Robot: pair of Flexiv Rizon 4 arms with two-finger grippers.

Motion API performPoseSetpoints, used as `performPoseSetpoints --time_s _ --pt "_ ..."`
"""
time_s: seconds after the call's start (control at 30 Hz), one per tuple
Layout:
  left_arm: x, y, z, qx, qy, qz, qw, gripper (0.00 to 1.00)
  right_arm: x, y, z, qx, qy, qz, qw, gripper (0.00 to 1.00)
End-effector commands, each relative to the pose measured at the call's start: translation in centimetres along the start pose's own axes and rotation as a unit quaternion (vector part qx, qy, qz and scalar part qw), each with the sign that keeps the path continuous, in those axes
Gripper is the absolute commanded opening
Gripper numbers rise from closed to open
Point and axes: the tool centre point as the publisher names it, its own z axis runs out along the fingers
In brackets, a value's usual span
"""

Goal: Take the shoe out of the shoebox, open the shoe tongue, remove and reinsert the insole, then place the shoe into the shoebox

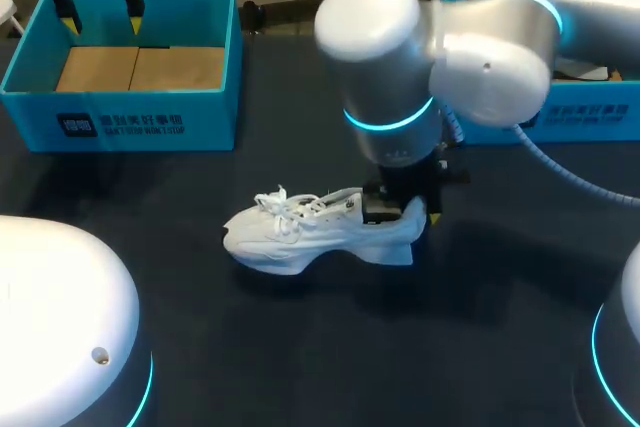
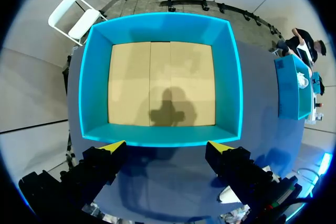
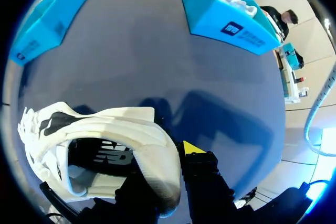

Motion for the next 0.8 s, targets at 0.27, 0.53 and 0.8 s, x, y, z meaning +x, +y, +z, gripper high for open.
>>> performPoseSetpoints --time_s 0.27,0.53,0.8 --pt "0.0 0.0 0.0 0.0 0.0 0.0 1.0 1.0 1.3 0.5 3.7 0.0 -0.016 -0.029 0.999 0.0" --pt "0.0 0.0 0.0 0.0 0.0 0.0 1.0 1.0 1.2 0.2 5.3 0.008 -0.016 -0.02 1.0 0.0" --pt "0.0 0.0 0.0 0.0 0.0 0.0 1.0 1.0 1.1 0.2 6.4 0.006 -0.016 -0.016 1.0 0.0"
